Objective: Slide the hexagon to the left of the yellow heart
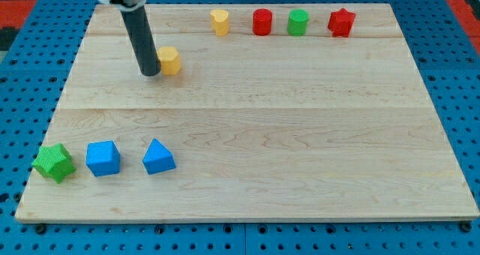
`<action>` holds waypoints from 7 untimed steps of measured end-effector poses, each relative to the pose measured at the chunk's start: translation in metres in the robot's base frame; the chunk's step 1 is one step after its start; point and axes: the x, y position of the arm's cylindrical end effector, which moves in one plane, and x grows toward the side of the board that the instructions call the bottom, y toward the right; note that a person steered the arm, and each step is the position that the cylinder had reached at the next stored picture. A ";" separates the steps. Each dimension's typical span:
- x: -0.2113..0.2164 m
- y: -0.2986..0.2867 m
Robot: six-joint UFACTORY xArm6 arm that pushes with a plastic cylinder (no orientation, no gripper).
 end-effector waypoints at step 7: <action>-0.064 0.024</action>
